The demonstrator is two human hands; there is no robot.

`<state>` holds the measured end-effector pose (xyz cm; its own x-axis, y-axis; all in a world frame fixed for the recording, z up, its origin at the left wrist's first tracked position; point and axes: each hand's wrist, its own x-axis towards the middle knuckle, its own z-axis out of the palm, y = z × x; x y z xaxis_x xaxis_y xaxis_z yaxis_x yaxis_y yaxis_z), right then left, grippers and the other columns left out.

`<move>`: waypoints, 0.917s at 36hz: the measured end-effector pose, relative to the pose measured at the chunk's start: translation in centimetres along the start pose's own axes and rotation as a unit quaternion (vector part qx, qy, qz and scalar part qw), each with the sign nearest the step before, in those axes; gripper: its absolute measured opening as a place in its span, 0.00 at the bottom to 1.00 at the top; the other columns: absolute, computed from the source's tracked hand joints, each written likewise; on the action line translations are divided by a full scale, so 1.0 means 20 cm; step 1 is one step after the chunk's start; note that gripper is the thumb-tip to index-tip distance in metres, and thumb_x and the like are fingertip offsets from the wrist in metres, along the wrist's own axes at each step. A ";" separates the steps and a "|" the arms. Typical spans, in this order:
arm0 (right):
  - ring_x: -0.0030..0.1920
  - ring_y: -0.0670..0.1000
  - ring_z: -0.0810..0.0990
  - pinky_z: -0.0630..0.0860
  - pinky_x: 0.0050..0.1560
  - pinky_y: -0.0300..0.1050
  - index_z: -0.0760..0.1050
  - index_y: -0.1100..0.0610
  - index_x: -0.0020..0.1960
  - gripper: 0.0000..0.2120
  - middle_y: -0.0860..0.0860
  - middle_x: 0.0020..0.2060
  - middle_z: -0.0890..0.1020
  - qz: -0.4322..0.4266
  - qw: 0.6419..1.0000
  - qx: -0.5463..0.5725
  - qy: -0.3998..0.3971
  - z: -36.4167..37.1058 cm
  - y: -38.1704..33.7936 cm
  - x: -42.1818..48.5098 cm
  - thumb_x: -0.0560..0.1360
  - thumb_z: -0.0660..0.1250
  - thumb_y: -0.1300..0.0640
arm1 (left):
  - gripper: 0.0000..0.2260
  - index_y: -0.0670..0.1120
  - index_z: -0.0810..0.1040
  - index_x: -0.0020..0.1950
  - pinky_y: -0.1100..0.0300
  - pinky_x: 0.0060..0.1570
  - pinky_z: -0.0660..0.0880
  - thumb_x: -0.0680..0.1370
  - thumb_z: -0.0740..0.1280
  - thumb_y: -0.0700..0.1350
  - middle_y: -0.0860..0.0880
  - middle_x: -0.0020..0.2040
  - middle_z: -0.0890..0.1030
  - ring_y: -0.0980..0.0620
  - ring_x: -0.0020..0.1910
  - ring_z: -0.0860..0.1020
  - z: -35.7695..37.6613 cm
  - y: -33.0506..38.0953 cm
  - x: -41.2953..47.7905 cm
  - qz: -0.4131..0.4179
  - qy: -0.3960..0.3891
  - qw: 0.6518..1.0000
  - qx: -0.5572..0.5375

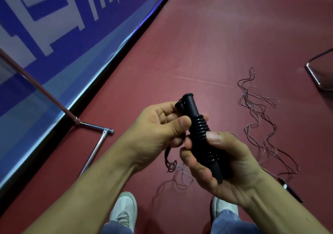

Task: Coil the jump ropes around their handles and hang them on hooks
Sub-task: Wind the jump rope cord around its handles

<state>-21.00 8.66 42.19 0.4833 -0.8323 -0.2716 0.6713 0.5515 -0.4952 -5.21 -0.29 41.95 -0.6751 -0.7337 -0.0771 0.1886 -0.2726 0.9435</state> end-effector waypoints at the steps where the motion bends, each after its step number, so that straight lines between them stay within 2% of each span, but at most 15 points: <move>1: 0.28 0.52 0.82 0.79 0.26 0.42 0.84 0.61 0.47 0.19 0.59 0.38 0.81 0.000 1.000 -0.018 0.025 0.01 0.00 0.00 0.62 0.83 0.51 | 0.17 0.38 0.78 0.59 0.63 0.34 0.71 0.73 0.72 0.44 0.35 0.57 0.84 0.47 0.36 0.73 0.01 0.00 0.00 0.001 0.013 1.000 -0.005; 4: 0.30 0.56 0.81 0.80 0.30 0.49 0.84 0.55 0.44 0.17 0.58 0.38 0.80 -0.004 0.980 -0.146 0.133 0.04 0.00 0.03 0.60 0.80 0.47 | 0.12 0.41 0.80 0.54 0.66 0.30 0.71 0.72 0.74 0.40 0.25 0.52 0.79 0.42 0.40 0.72 0.00 0.01 0.01 0.008 0.068 0.998 0.006; 5: 0.32 0.57 0.81 0.81 0.34 0.54 0.82 0.56 0.46 0.19 0.57 0.38 0.80 -0.022 0.959 -0.218 0.180 0.04 0.00 0.04 0.61 0.79 0.46 | 0.11 0.41 0.80 0.52 0.65 0.29 0.71 0.72 0.76 0.39 0.29 0.46 0.81 0.44 0.39 0.73 -0.01 0.01 0.01 0.009 0.086 0.996 0.024; 7: 0.36 0.53 0.81 0.79 0.40 0.56 0.80 0.56 0.49 0.22 0.52 0.37 0.81 -0.067 0.878 -0.400 0.255 0.04 0.01 0.06 0.62 0.79 0.46 | 0.09 0.42 0.80 0.49 0.64 0.29 0.71 0.72 0.76 0.35 0.43 0.34 0.81 0.49 0.31 0.73 -0.02 0.00 0.01 0.012 0.114 0.991 0.067; 9: 0.38 0.50 0.82 0.80 0.41 0.53 0.79 0.50 0.50 0.20 0.48 0.39 0.83 -0.088 0.801 -0.520 0.283 0.05 0.04 0.06 0.62 0.80 0.46 | 0.08 0.41 0.79 0.50 0.62 0.30 0.71 0.74 0.74 0.33 0.48 0.32 0.80 0.51 0.27 0.72 -0.01 -0.01 0.01 0.015 0.134 0.986 0.101; 11: 0.38 0.54 0.82 0.79 0.41 0.54 0.78 0.48 0.49 0.14 0.49 0.38 0.83 -0.104 0.777 -0.543 0.299 0.04 0.07 0.07 0.66 0.78 0.50 | 0.08 0.41 0.80 0.51 0.61 0.31 0.72 0.75 0.74 0.33 0.48 0.32 0.81 0.52 0.27 0.72 0.02 -0.02 0.01 0.018 0.139 0.983 0.120; 13: 0.31 0.57 0.73 0.72 0.32 0.51 0.76 0.53 0.45 0.06 0.52 0.31 0.77 -0.125 0.806 -0.488 0.311 0.02 0.09 0.07 0.71 0.72 0.61 | 0.08 0.41 0.79 0.52 0.63 0.30 0.72 0.75 0.74 0.34 0.50 0.32 0.81 0.52 0.27 0.73 0.04 -0.02 0.01 0.020 0.123 0.985 0.123; 15: 0.28 0.52 0.69 0.65 0.27 0.43 0.74 0.57 0.42 0.08 0.54 0.29 0.72 -0.120 0.859 -0.402 0.293 0.02 0.08 0.06 0.72 0.68 0.69 | 0.08 0.41 0.79 0.53 0.64 0.29 0.72 0.76 0.73 0.34 0.51 0.32 0.81 0.53 0.26 0.73 0.04 -0.01 0.00 0.018 0.097 0.988 0.115; 18: 0.28 0.53 0.69 0.62 0.30 0.44 0.75 0.60 0.43 0.08 0.57 0.33 0.71 -0.116 0.923 -0.306 0.203 0.03 0.04 0.04 0.65 0.70 0.65 | 0.10 0.41 0.79 0.56 0.64 0.30 0.71 0.75 0.72 0.35 0.50 0.34 0.82 0.52 0.28 0.72 0.01 0.04 -0.01 0.020 0.063 0.992 0.110; 22: 0.29 0.52 0.69 0.60 0.31 0.44 0.76 0.61 0.48 0.15 0.57 0.35 0.73 -0.075 0.971 -0.211 0.089 0.04 0.01 0.01 0.62 0.70 0.61 | 0.20 0.41 0.75 0.61 0.61 0.33 0.71 0.72 0.77 0.40 0.46 0.42 0.85 0.50 0.32 0.73 -0.05 0.07 -0.02 0.002 0.034 0.995 0.089; 25: 0.29 0.50 0.69 0.61 0.31 0.41 0.76 0.60 0.49 0.12 0.55 0.35 0.73 -0.015 0.991 -0.131 0.001 0.02 0.01 0.00 0.66 0.67 0.62 | 0.31 0.44 0.71 0.69 0.60 0.34 0.71 0.71 0.79 0.45 0.39 0.56 0.85 0.41 0.42 0.73 -0.06 0.07 -0.02 -0.014 -0.036 0.999 0.034; 27: 0.31 0.49 0.71 0.64 0.32 0.40 0.75 0.60 0.52 0.12 0.54 0.37 0.73 0.034 0.995 -0.070 -0.069 0.00 0.01 0.01 0.69 0.68 0.62 | 0.30 0.43 0.70 0.71 0.62 0.35 0.72 0.70 0.73 0.45 0.41 0.61 0.84 0.40 0.48 0.78 -0.03 0.08 -0.03 -0.010 -0.060 0.998 0.019; 29: 0.33 0.50 0.74 0.66 0.32 0.40 0.74 0.60 0.54 0.12 0.55 0.38 0.74 0.065 0.991 -0.032 -0.112 -0.03 0.00 0.02 0.71 0.68 0.59 | 0.25 0.41 0.74 0.67 0.65 0.35 0.73 0.70 0.71 0.43 0.41 0.59 0.85 0.45 0.50 0.82 -0.01 0.08 -0.03 -0.008 -0.055 0.998 -0.003; 31: 0.35 0.53 0.79 0.74 0.35 0.43 0.77 0.62 0.54 0.14 0.57 0.39 0.78 0.074 0.993 -0.039 -0.084 -0.05 -0.01 0.03 0.70 0.70 0.58 | 0.22 0.40 0.76 0.62 0.67 0.33 0.73 0.70 0.75 0.43 0.40 0.55 0.85 0.41 0.49 0.79 -0.01 0.06 -0.02 -0.003 -0.028 1.000 -0.005; 33: 0.40 0.59 0.83 0.81 0.42 0.52 0.81 0.63 0.54 0.17 0.60 0.43 0.82 0.057 0.994 -0.088 -0.003 -0.04 -0.01 0.05 0.67 0.70 0.58 | 0.19 0.40 0.77 0.60 0.65 0.31 0.70 0.71 0.74 0.40 0.39 0.53 0.86 0.39 0.48 0.73 -0.03 0.04 -0.01 -0.003 0.015 1.000 0.006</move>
<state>-21.23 7.69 41.34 0.5535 -0.7646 -0.3301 0.5032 0.6229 -0.5990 -4.53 -0.77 42.46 -0.6548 -0.7501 -0.0928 0.1748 -0.2696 0.9470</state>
